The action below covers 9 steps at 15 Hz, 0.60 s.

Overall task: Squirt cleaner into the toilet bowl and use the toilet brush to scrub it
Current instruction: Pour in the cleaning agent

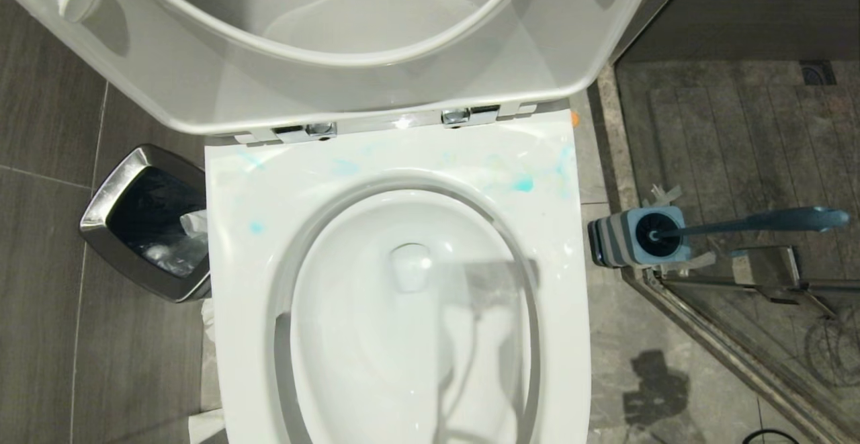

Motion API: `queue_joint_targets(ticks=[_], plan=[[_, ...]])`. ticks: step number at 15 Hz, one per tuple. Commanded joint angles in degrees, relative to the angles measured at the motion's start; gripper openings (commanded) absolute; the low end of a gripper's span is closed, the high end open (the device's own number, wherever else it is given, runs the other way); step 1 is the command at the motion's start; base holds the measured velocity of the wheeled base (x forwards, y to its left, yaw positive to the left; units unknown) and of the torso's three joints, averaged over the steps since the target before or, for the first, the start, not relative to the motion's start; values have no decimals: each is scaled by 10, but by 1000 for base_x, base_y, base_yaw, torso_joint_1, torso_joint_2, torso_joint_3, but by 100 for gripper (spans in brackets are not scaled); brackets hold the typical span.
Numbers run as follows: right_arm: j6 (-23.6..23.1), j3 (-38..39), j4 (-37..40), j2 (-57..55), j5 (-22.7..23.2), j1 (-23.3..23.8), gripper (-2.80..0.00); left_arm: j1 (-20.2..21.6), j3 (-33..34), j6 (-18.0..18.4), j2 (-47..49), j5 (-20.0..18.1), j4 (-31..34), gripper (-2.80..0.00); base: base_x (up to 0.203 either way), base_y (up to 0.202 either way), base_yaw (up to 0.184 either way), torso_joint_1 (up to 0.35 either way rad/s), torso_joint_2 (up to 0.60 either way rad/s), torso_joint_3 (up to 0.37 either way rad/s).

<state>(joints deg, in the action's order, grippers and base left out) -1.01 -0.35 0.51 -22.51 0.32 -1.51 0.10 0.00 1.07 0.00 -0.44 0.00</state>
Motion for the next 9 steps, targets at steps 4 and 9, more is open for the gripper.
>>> queue_joint_targets(ticks=[4,9], plan=[[-3,-15,22,-79,-1,1,-280,0,0,-6,0,2,0,-280,0,0,0,1,0,-8],[-5,-253,173,-334,5,-6,-280,0,0,-6,0,2,0,-280,0,0,0,0,0,0]])
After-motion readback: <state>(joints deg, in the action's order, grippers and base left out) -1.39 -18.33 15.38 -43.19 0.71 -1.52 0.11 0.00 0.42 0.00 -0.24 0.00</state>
